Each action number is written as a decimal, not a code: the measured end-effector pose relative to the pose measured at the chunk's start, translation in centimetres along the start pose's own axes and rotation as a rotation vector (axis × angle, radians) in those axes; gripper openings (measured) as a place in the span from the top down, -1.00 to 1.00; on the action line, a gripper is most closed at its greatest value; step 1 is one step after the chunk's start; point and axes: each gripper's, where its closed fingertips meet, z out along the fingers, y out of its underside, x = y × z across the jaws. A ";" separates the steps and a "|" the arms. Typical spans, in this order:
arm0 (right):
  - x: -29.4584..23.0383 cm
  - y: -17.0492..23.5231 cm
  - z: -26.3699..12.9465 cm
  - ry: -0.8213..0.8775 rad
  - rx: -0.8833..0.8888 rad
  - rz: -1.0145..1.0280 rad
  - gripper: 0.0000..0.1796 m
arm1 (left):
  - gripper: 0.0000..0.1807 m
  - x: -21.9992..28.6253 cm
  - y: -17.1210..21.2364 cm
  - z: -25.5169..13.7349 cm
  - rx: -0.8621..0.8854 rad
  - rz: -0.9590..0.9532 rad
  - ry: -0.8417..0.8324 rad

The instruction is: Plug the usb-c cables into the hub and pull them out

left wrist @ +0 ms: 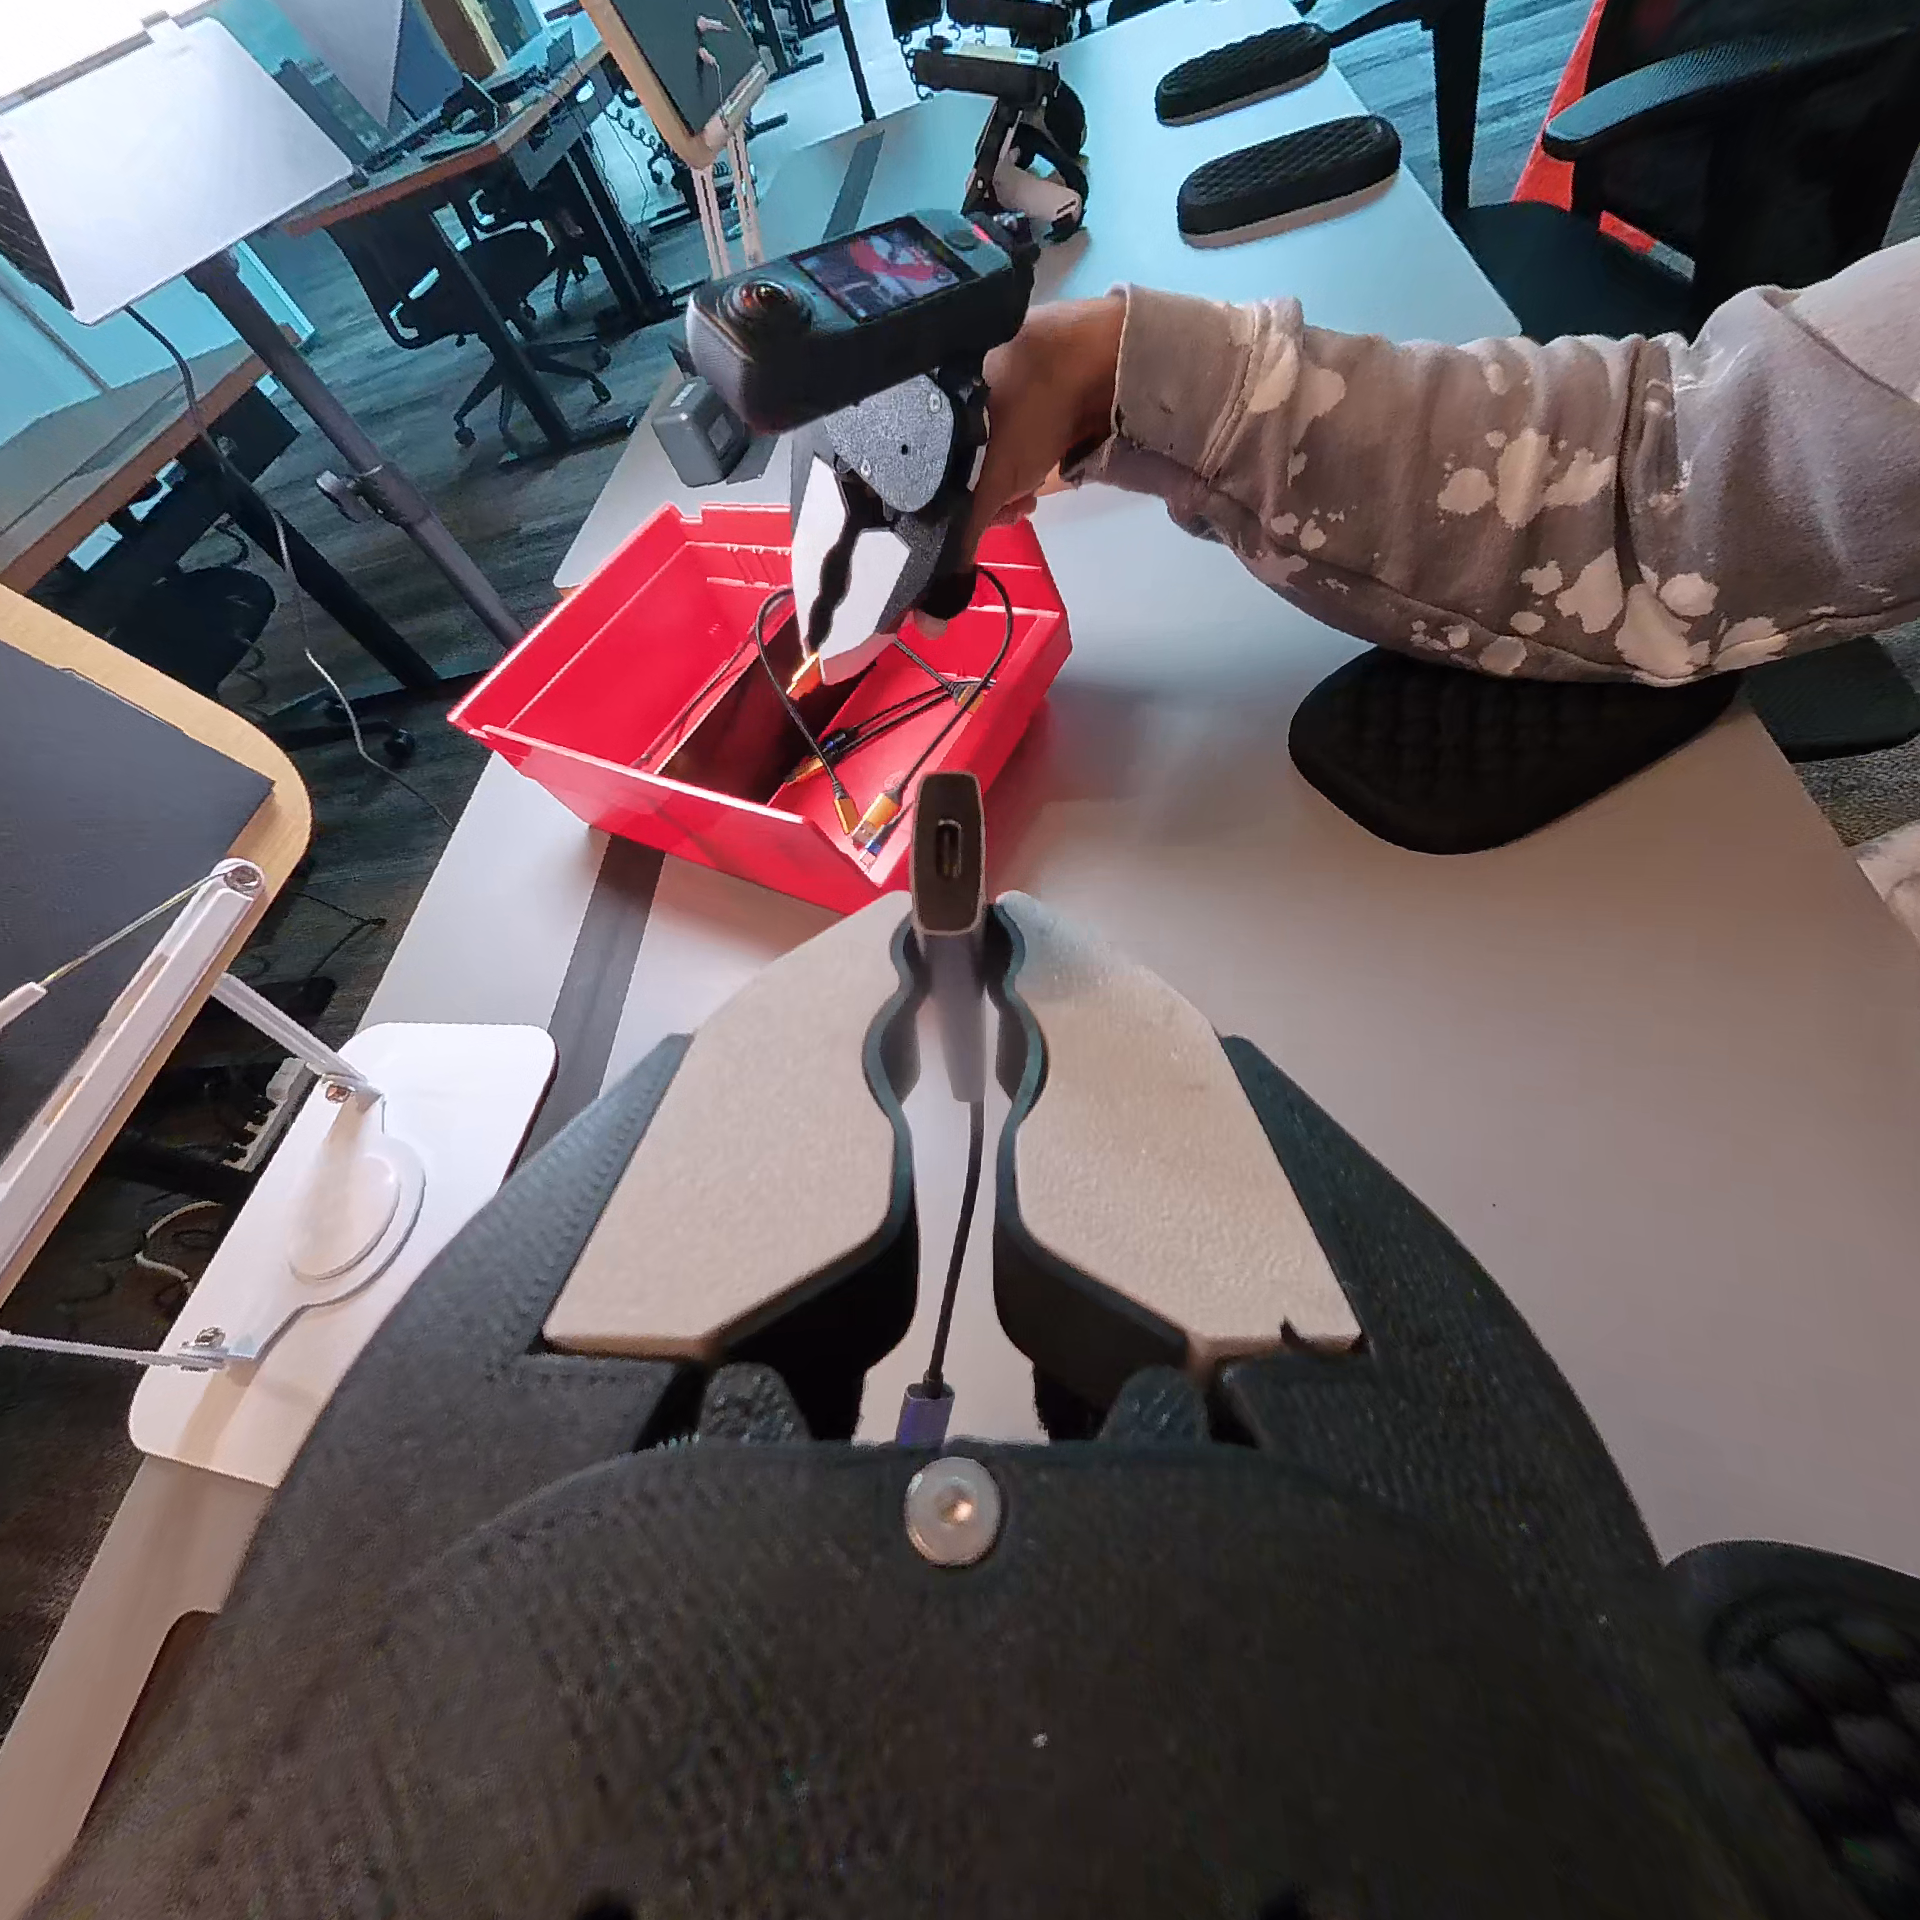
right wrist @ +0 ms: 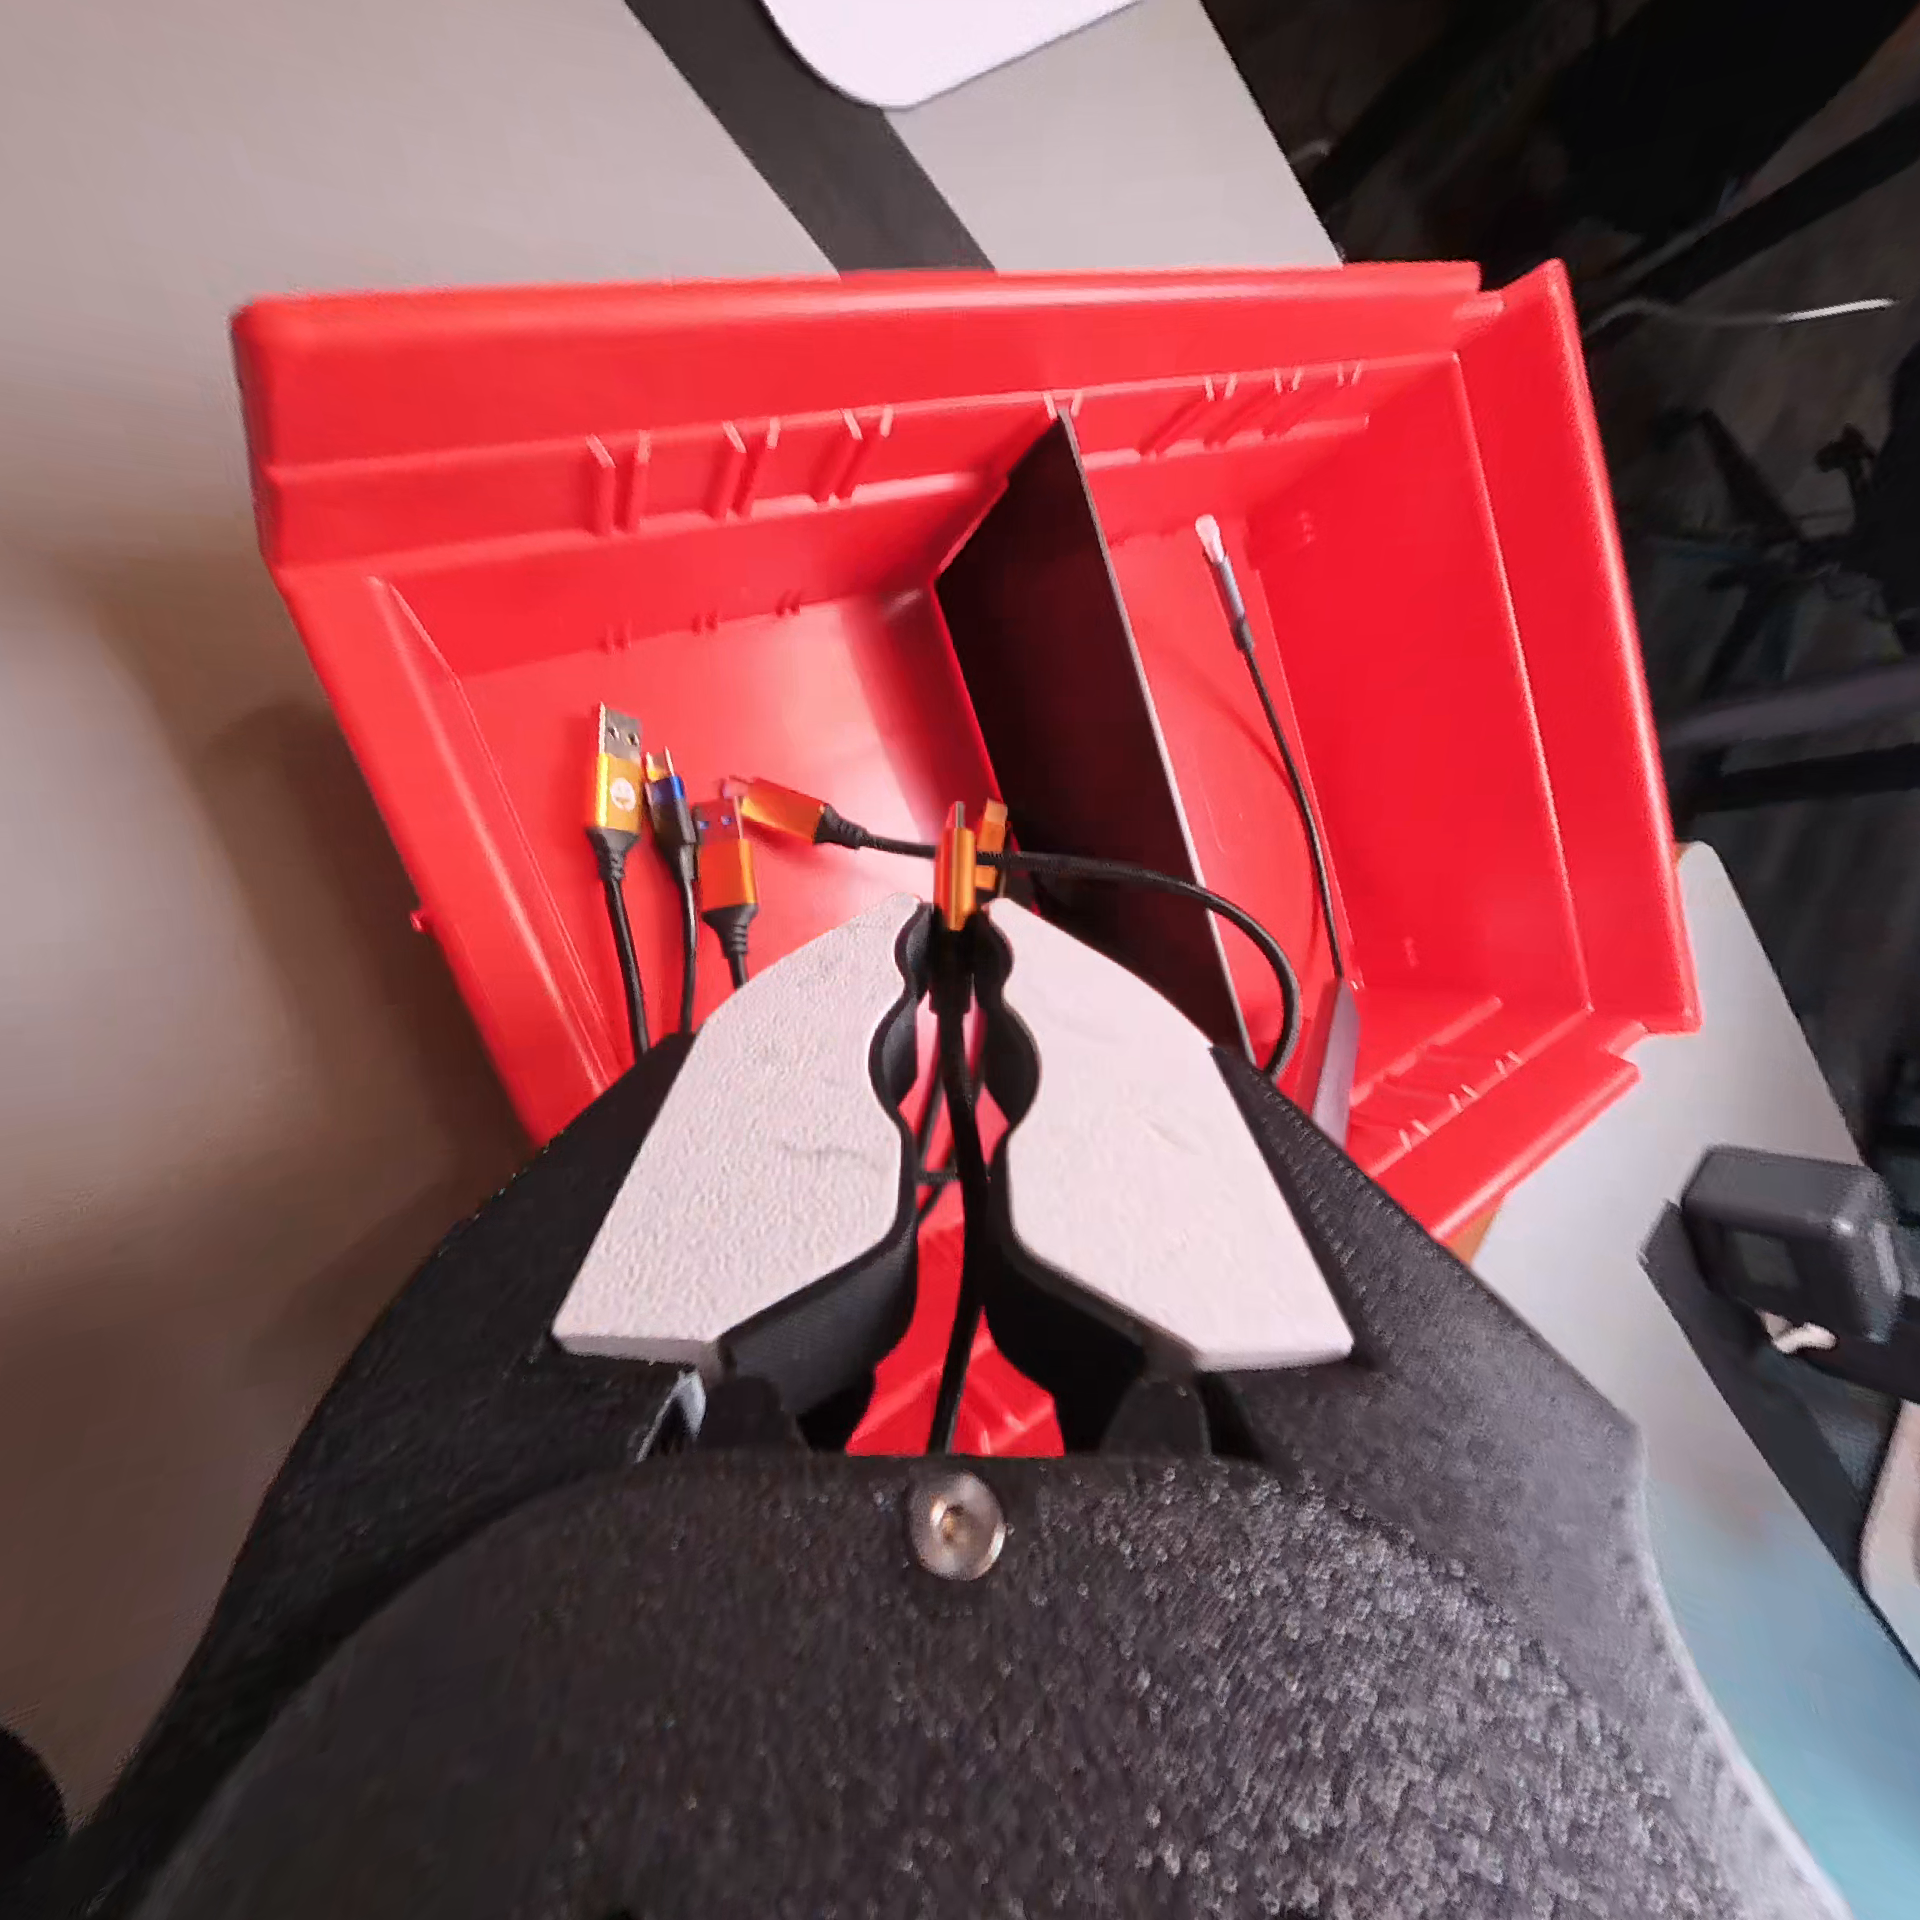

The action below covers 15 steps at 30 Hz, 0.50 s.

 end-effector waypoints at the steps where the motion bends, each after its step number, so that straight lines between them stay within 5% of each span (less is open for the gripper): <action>1: 0.2 0.3 -0.2 0.018 -0.029 -0.011 0.92 | 0.89 0.0 0.1 0.1 -0.005 0.001 0.003; 15: 0.7 2.4 -0.2 0.091 -0.202 -0.068 0.92 | 0.89 0.4 0.4 0.7 -0.028 0.004 0.021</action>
